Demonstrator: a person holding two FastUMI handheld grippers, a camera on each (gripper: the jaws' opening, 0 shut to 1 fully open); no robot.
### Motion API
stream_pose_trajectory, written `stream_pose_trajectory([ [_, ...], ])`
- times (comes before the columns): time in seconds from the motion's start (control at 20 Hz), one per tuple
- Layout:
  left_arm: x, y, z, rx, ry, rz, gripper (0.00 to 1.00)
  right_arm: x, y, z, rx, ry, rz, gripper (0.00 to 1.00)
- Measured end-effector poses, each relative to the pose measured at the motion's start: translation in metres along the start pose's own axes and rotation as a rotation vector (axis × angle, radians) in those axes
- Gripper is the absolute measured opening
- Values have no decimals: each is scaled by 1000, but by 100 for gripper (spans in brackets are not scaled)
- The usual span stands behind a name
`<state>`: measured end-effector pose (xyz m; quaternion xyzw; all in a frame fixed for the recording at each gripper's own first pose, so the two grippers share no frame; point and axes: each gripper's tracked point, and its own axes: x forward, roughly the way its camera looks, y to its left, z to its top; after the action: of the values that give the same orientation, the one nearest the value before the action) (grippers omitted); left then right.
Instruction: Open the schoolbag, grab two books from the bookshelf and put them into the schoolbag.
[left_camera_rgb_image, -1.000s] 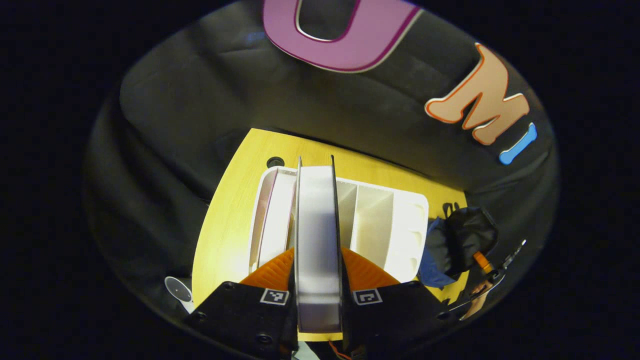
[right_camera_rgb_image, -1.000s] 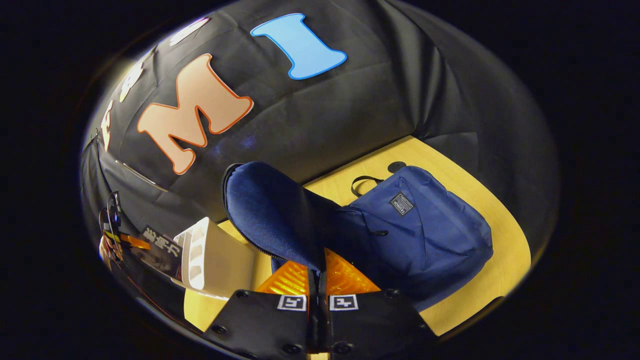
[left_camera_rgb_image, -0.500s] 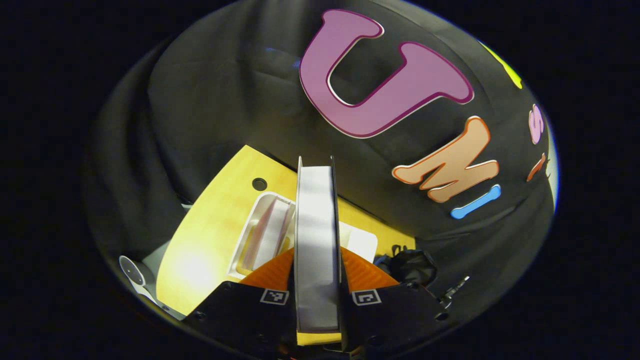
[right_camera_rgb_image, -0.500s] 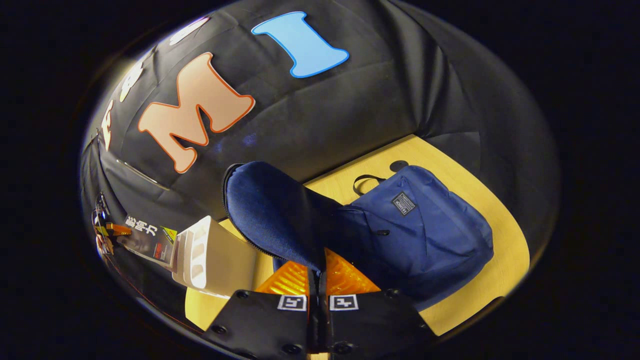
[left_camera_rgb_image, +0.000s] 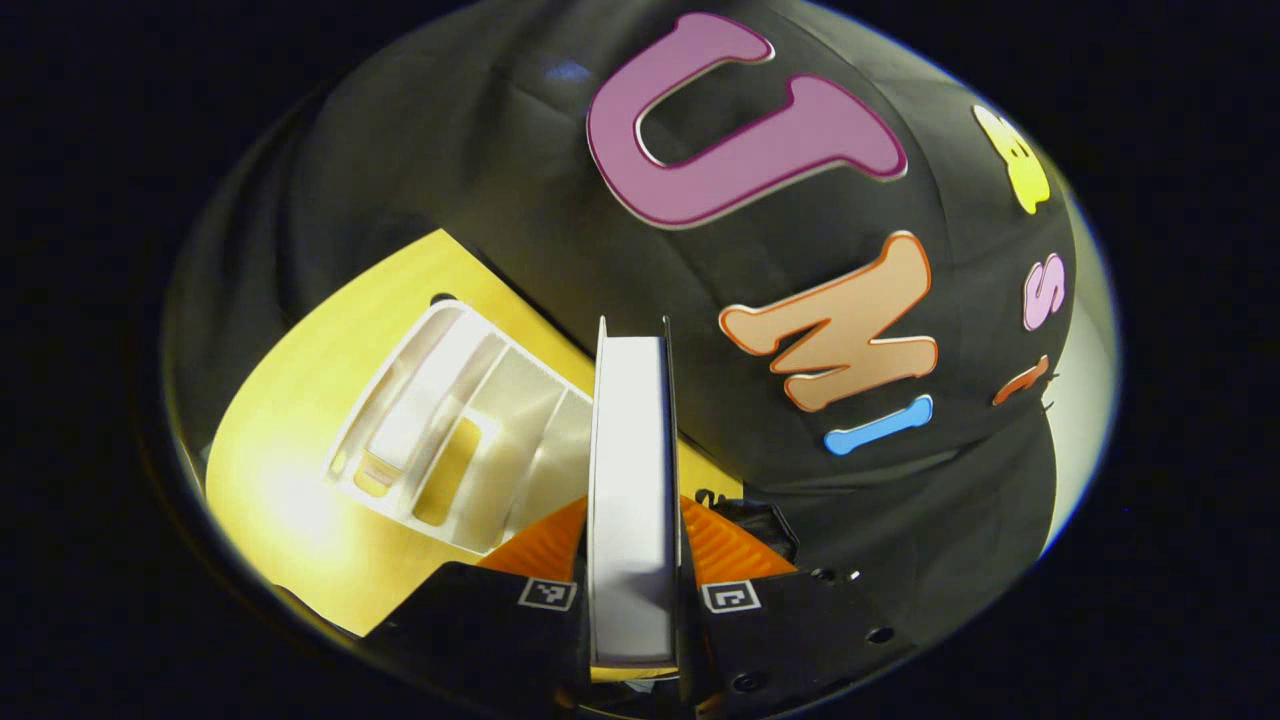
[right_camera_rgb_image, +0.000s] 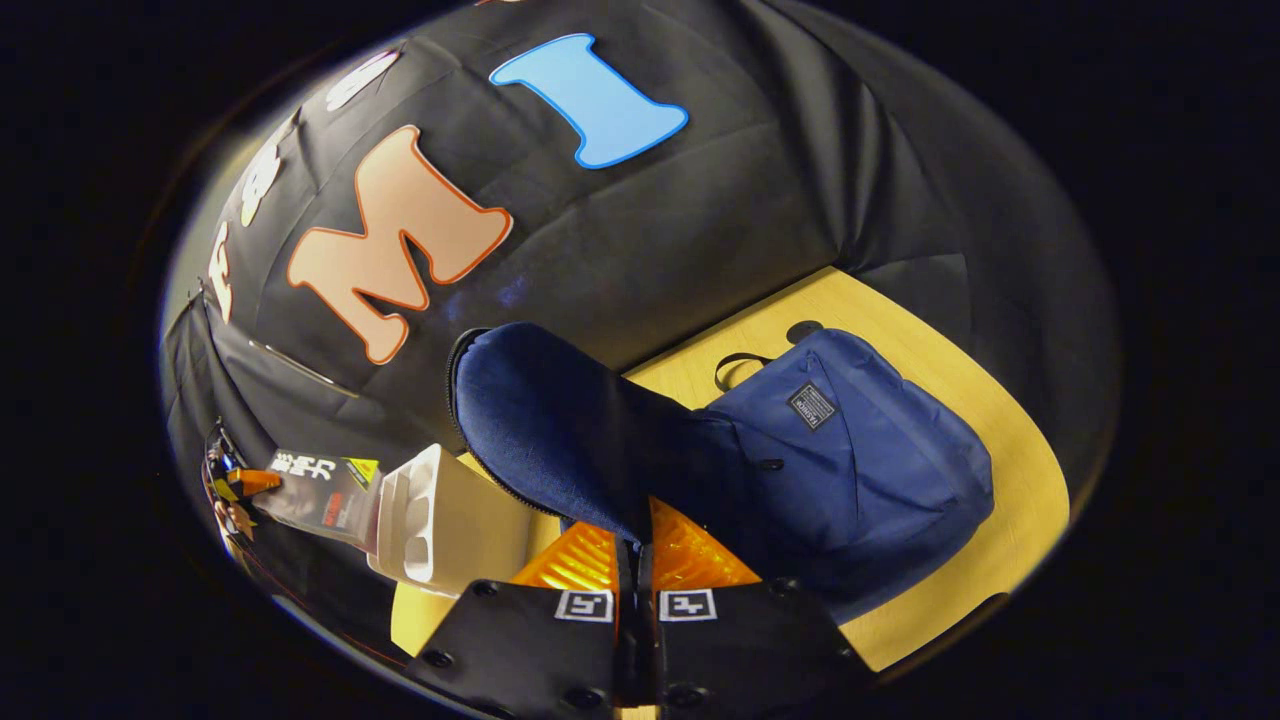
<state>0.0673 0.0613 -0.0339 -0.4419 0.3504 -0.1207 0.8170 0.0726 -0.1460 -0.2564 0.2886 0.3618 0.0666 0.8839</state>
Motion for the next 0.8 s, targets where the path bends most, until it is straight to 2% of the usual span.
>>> stream_pose_trajectory([
  [0.35,81,-51,-82,-4,120,-66,31,-7,-3,5,36,-11,46,3],
  [0.55,133,-69,-128,-2,159,-45,31,-9,-3,9,44,-11,73,1],
  [0.6,147,-71,-141,-6,179,-40,31,-11,-4,10,46,-13,78,3],
  [0.8,198,-88,-191,-73,241,-81,31,-13,-2,10,27,-24,99,3],
])
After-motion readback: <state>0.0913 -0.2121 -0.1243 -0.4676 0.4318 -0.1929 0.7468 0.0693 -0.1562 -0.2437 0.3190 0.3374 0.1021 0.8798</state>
